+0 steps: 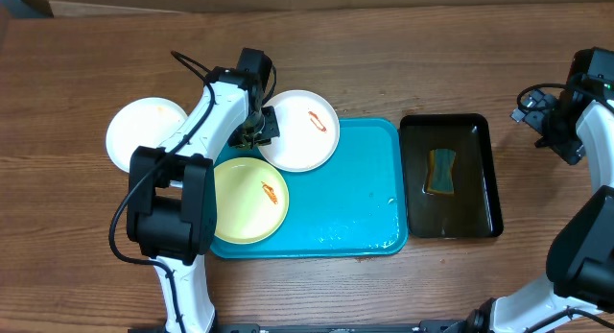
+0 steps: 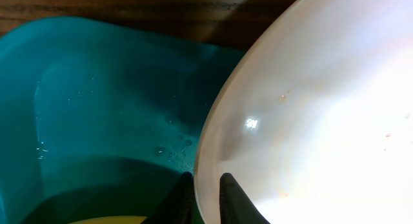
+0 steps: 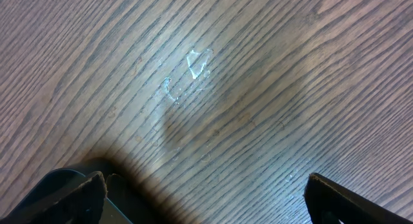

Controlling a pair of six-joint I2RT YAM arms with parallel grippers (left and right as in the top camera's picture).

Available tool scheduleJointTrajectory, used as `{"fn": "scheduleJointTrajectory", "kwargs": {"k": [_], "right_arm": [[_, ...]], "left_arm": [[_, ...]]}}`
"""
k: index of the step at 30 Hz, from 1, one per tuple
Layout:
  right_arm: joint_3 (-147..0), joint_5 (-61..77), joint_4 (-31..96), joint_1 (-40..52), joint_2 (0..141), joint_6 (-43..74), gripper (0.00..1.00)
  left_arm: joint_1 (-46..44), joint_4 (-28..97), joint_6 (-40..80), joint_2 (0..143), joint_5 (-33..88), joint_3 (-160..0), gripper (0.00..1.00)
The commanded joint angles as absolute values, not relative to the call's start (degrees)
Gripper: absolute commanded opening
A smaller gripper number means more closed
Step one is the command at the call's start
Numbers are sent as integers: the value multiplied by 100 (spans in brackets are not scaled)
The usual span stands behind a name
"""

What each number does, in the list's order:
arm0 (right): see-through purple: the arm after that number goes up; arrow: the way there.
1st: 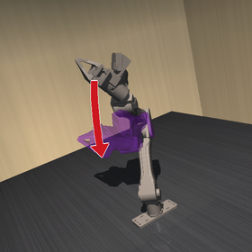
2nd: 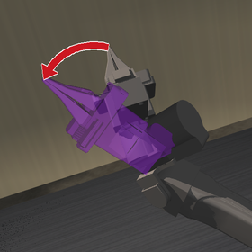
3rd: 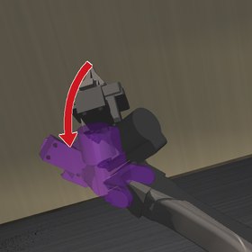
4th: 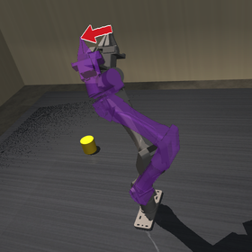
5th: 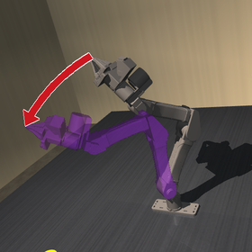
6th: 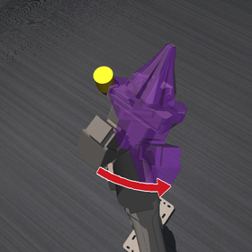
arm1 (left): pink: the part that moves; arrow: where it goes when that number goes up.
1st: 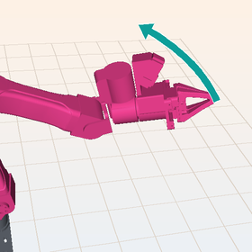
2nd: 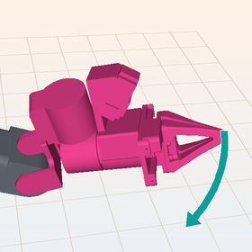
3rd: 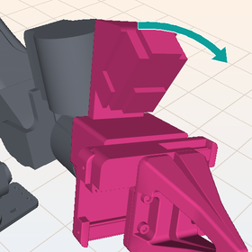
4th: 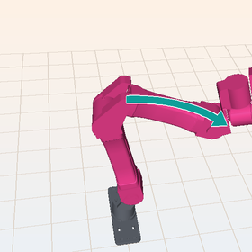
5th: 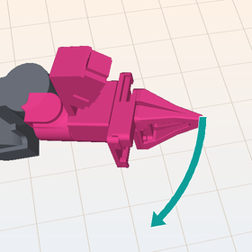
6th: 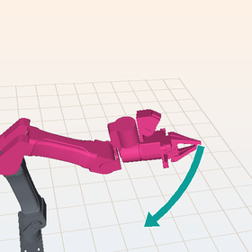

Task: Clean dirty plates on tray and stack at the side
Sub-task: 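Move the left gripper to the rim of the white plate on the tray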

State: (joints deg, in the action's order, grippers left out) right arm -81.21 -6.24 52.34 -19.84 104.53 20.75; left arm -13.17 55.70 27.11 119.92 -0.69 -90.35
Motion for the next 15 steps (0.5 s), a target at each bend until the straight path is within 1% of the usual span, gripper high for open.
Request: {"fn": "scheduleJointTrajectory", "kwargs": {"k": [1, 15], "right_arm": [[-8106, -683, 5210, -1986, 10407, 2084, 100], [-8106, -683, 5210, -1986, 10407, 2084, 100]], "left_arm": [[-1358, 5581, 2783, 12064, 5, -8997, 16], [-1533, 5592, 2786, 12064, 5, -8997, 16]]}}
